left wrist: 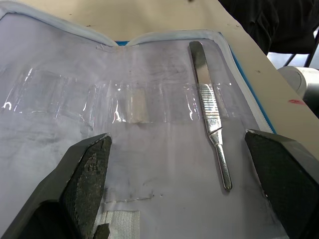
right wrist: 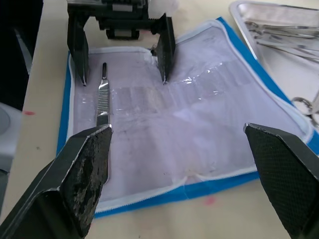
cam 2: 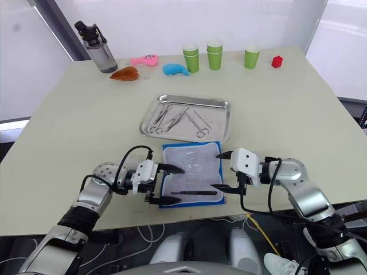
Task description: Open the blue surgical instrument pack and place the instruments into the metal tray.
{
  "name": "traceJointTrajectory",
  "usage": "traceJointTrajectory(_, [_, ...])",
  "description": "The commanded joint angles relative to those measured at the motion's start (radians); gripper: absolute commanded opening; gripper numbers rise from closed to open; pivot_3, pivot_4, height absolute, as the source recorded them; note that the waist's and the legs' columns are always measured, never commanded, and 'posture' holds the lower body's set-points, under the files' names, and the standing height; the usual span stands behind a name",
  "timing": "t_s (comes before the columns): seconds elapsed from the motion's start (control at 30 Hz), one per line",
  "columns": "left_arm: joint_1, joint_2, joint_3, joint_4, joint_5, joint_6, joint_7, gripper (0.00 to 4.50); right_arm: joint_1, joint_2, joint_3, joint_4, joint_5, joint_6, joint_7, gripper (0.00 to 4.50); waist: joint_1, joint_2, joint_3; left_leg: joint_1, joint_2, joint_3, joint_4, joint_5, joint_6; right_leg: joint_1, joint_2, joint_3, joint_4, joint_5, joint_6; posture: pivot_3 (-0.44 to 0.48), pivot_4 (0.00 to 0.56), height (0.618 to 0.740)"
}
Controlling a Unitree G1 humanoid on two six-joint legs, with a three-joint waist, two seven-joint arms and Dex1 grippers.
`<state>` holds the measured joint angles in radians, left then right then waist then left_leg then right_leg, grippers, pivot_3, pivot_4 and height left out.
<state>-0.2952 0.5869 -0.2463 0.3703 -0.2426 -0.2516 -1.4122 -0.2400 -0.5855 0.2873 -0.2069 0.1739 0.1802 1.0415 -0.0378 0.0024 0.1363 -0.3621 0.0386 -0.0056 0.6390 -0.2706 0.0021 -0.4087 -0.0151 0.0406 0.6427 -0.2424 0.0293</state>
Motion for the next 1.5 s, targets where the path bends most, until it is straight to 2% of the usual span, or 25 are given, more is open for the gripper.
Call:
traceJointTrajectory(0.03, [0.06,0.036,-0.053,0.136,0.122,0.054,0.038,4.5,-0.027,0.019,0.04,0.027,-0.02,-0.064,0.025,4.42,0.0,0.0,0.0,0.0,0.0,0.0,0.0,0.0,0.0,0.0,0.0,0.0,0.0,0.0,0.0,0.0,0.15,0.734])
traceJointTrajectory(0.27, [0.063,0.037,-0.052,0.133,0.122,0.057,0.039,4.5,-0.046,0.043,0.097,0.133,-0.069,-0.145,0.054,4.42,0.0,0.0,0.0,0.0,0.0,0.001,0.0,0.0,0.0,0.0,0.001,0.0,0.0,0.0,0.0,0.0,0.15,0.734])
traceJointTrajectory(0.5, [0.069,0.037,-0.052,0.127,0.121,0.06,0.042,4.5,-0.035,0.009,0.125,0.233,-0.136,-0.191,0.068,4.42,0.0,-0.001,-0.002,0.001,0.0,0.002,0.0,0.0,0.0,0.001,0.001,0.001,0.0,0.0,0.0,0.0,0.15,0.734])
traceJointTrajectory(0.53, [0.07,0.037,-0.052,0.126,0.121,0.06,0.042,4.5,-0.032,0.005,0.128,0.237,-0.138,-0.191,0.073,3.93,0.0,-0.001,-0.002,0.001,0.0,0.002,0.0,0.0,0.0,0.001,0.001,0.001,0.0,0.0,0.0,0.0,0.15,0.734])
traceJointTrajectory(0.6, [0.071,0.037,-0.052,0.126,0.121,0.06,0.043,4.5,-0.027,-0.004,0.132,0.238,-0.141,-0.181,0.08,3.23,0.0,-0.001,-0.003,0.002,0.0,0.002,0.0,0.0,0.0,0.002,0.001,0.001,0.0,0.0,0.0,0.0,0.15,0.734])
traceJointTrajectory(0.63, [0.071,0.036,-0.052,0.126,0.121,0.06,0.043,4.5,-0.026,-0.008,0.136,0.235,-0.142,-0.171,0.084,2.64,0.0,-0.001,-0.004,0.002,0.0,0.002,0.0,0.0,0.0,0.002,0.001,0.001,0.0,0.0,0.0,0.0,0.15,0.734])
traceJointTrajectory(0.67, [0.071,0.036,-0.053,0.126,0.121,0.06,0.044,4.5,-0.024,-0.013,0.139,0.23,-0.14,-0.16,0.091,2.48,0.0,-0.001,-0.004,0.002,0.0,0.001,0.0,0.0,0.0,0.002,0.001,0.001,0.0,0.0,0.0,0.0,0.15,0.734])
traceJointTrajectory(0.73, [0.07,0.034,-0.053,0.126,0.121,0.061,0.046,4.5,-0.017,-0.024,0.144,0.211,-0.133,-0.121,0.103,1.56,0.0,-0.001,-0.004,0.002,0.0,0.001,0.0,0.0,0.0,0.002,0.001,0.002,0.0,0.0,0.0,0.0,0.15,0.734])
traceJointTrajectory(0.8, [0.07,0.033,-0.054,0.126,0.12,0.061,0.047,4.5,-0.011,-0.036,0.15,0.193,-0.126,-0.091,0.117,1.21,0.0,-0.001,-0.004,0.002,0.0,0.001,0.0,0.0,0.0,0.002,0.001,0.002,0.0,0.0,0.0,0.0,0.15,0.734])
traceJointTrajectory(0.83, [0.07,0.033,-0.054,0.126,0.12,0.061,0.048,4.5,-0.009,-0.038,0.151,0.188,-0.124,-0.084,0.121,0.64,0.0,-0.002,-0.005,0.002,0.0,0.001,0.001,0.0,0.0,0.002,0.001,0.002,0.0,0.0,0.0,0.0,0.15,0.734])
traceJointTrajectory(0.87, [0.07,0.033,-0.055,0.126,0.121,0.061,0.049,4.5,-0.007,-0.04,0.151,0.182,-0.122,-0.077,0.123,0.35,0.0,-0.002,-0.005,0.002,0.0,0.001,0.001,0.0,0.0,0.002,0.001,0.002,0.0,0.0,0.0,0.0,0.15,0.734])
traceJointTrajectory(0.93, [0.071,0.032,-0.056,0.128,0.121,0.059,0.05,4.5,-0.005,-0.039,0.152,0.17,-0.12,-0.066,0.121,0.01,0.0,-0.002,-0.006,0.002,0.0,0.001,0.001,0.0,0.0,0.002,0.001,0.002,0.0,0.0,0.0,0.0,0.15,0.734])
traceJointTrajectory(1.23, [0.083,0.025,-0.057,0.119,0.121,0.06,0.056,4.5,-0.034,0.008,0.15,0.117,-0.087,0.008,0.106,0.01,-0.001,-0.002,-0.008,0.003,0.0,0.0,0.001,0.0,0.0,0.002,0.001,0.002,0.0,0.0,0.0,0.0,0.15,0.734])
traceJointTrajectory(1.5, [0.09,0.031,-0.053,0.117,0.121,0.059,0.055,4.5,-0.061,-0.012,0.148,0.019,-0.095,0.06,0.109,0.01,-0.001,-0.001,-0.008,0.002,0.0,0.0,0.001,0.0,0.0,0.001,0.001,0.002,0.0,0.0,0.0,0.0,0.15,0.734])
